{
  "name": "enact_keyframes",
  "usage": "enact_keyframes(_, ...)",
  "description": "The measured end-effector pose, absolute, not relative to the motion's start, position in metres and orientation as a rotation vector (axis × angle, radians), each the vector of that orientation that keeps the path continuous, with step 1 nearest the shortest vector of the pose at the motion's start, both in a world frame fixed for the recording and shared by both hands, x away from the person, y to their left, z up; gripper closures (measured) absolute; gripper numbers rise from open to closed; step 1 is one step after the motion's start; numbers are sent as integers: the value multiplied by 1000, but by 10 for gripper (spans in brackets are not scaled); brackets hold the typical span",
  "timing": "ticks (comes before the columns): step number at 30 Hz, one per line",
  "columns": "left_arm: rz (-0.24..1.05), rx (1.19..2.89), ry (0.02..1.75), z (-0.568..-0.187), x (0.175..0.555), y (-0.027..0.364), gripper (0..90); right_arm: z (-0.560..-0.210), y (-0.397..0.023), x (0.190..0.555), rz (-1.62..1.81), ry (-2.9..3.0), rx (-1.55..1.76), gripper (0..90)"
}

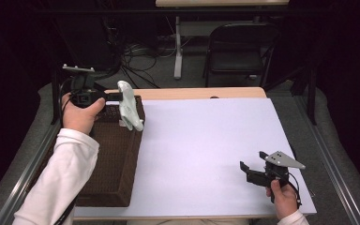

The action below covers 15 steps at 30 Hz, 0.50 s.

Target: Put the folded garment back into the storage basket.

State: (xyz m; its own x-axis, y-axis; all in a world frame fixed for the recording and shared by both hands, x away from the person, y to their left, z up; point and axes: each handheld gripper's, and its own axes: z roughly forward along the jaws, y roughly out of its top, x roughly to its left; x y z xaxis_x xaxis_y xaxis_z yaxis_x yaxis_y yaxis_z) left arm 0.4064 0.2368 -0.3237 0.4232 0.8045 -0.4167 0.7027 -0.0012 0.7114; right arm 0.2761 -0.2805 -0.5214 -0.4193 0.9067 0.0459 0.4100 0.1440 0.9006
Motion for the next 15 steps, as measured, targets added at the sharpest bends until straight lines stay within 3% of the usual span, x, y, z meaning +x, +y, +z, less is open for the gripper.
enact_keyframes(15, 146, 1723, 1351, -325, 387, 273, 900, -522, -280, 276, 1233, 1907, 1255, 146)
